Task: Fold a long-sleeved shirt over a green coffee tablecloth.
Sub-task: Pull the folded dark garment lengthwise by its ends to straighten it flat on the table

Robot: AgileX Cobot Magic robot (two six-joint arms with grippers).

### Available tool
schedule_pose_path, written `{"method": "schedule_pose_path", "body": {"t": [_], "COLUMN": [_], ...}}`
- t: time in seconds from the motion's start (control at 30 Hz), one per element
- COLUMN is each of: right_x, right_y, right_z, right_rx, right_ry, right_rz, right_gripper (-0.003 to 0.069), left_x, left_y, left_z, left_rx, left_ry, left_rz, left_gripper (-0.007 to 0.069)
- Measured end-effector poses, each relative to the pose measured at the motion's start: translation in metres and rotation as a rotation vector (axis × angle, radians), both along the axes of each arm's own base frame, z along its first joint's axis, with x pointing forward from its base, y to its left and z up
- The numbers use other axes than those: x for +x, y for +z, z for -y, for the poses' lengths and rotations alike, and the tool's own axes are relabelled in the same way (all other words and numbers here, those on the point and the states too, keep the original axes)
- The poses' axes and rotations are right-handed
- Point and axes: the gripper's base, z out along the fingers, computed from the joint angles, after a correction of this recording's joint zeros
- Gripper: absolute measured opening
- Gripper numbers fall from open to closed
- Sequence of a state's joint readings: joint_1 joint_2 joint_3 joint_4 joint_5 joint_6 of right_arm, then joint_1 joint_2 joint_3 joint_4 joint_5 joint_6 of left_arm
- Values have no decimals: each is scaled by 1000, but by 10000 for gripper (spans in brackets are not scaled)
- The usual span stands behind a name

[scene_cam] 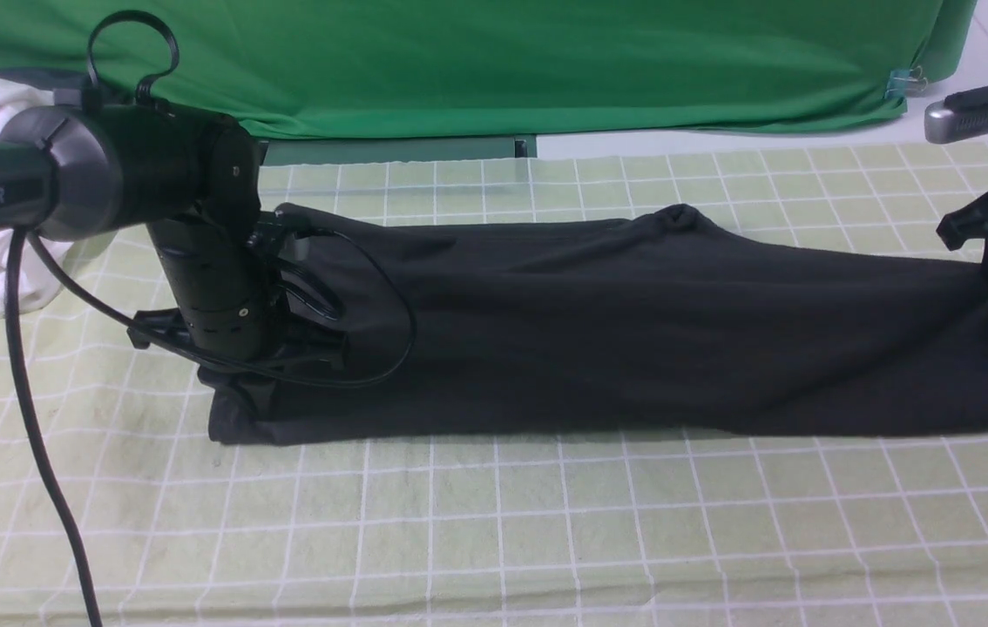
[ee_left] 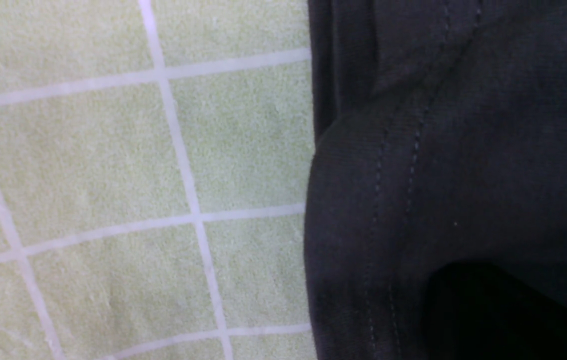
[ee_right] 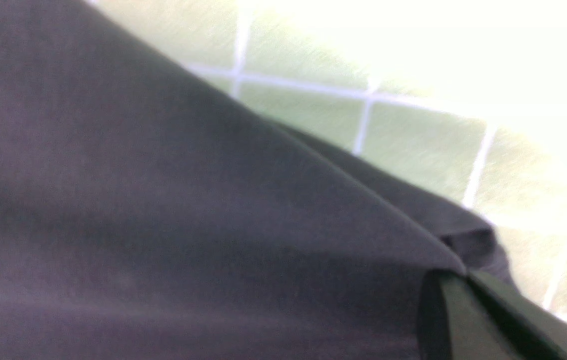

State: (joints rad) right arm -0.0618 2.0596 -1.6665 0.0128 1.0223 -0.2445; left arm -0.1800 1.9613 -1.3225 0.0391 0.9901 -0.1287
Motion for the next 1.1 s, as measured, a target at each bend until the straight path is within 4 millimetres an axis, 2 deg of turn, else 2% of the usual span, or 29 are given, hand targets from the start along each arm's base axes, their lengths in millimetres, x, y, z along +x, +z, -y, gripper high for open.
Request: {"method": "schedule_pose_path", "body": {"t": [0.07,0.17,0.23,0.37,0.47,0.53,0.6,0.67,0.73,0.77,0.8,0.87,0.9,1.1], "right_x": [2,8,13,15,15,14,11,7,2,0,-5,-9,-14,-21], "right_y": [-2,-9,-14,-11,2,13,32,51,68,72,86,98,108,116], "right_z": [2,4,9,12,13,13,11,5,-3,-4,-12,-22,-35,-61], "right_rx": [-1,-19,-48,-67,-66,-64,-56,-34,-8,-1,22,58,103,189], "right_ry": [-2,2,-5,-34,-62,-86,-107,-96,-80,-76,-59,-23,34,136], "right_rz": [15,47,77,88,64,44,26,52,88,95,128,154,171,165], "right_gripper": [13,57,112,286,330,314,227,95,34,29,10,1,-1,-3], "left_x": [0,0,0,0,0,0,-1,-3,-5,-5,-6,-8,-9,-10], "left_y": [0,0,0,0,0,0,4,14,26,28,40,53,64,68], "left_z": [0,0,0,0,0,0,0,-1,-1,-1,-1,-2,-2,-3], "left_rx": [0,0,0,1,2,2,1,-2,-8,-9,-18,-29,-39,-43], "left_ry": [0,0,0,0,0,1,1,0,-1,0,6,15,24,39], "left_rz": [0,2,1,-4,-4,-5,1,26,65,71,118,167,212,226], "left_gripper": [11,11,11,11,11,11,11,11,11,11,11,11,11,11]}}
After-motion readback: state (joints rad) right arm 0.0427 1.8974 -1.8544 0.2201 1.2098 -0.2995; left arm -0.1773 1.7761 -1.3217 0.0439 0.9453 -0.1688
